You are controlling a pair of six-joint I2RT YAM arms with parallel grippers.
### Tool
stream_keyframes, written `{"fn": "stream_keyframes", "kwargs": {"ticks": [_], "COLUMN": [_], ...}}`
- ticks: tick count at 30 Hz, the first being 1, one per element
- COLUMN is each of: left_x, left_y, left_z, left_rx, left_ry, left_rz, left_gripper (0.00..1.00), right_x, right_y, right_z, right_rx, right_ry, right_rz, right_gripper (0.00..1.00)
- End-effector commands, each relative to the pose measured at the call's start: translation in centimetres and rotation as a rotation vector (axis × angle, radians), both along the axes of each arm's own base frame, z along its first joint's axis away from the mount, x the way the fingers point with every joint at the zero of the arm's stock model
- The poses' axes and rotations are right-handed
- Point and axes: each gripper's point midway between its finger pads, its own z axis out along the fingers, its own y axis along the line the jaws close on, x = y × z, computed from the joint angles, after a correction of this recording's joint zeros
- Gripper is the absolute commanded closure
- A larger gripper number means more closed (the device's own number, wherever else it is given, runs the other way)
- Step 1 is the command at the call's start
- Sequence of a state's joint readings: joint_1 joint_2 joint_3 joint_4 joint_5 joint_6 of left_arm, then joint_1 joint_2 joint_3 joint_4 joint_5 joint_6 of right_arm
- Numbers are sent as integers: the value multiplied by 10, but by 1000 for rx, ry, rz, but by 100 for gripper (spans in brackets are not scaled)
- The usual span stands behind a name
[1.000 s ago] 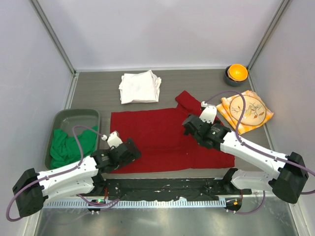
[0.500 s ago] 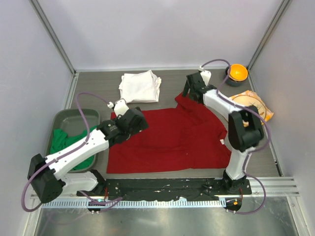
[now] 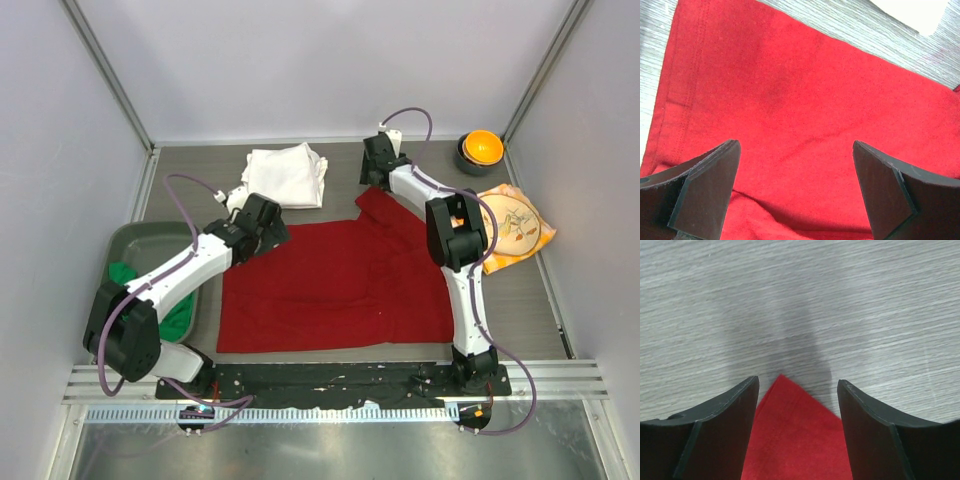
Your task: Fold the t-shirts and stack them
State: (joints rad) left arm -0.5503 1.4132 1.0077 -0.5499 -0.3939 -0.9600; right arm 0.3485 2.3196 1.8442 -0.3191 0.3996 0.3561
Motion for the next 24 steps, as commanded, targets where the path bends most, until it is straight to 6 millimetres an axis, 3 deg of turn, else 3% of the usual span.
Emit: {"fn": "stream_keyframes", "kwargs": {"ticks": [1,4,10,15,24], "left_x": [14,13,14,13,14], "left_y": [-6,-4,-3,-1,-4], "left_z": [10,3,-3,-5,-12], "left_rx": [-35,-40,-42,-43,-50], "left_ry": [-41,-22,-9,-8,11], "left_rz": [-27,-21,-18,-14,-21], "left_gripper": [0,0,0,0,0], "right_x": [24,21,13,8,2], "right_y": [-15,-22,-11,6,12], "right_z": [39,32,13,4,-2], "right_rx": [3,5,72,148,175], "right_ry": [-96,-79,-36,-30,-13], "right_rz": [-11,-25,14,61,88], "right_gripper": [33,41,50,50,50]}}
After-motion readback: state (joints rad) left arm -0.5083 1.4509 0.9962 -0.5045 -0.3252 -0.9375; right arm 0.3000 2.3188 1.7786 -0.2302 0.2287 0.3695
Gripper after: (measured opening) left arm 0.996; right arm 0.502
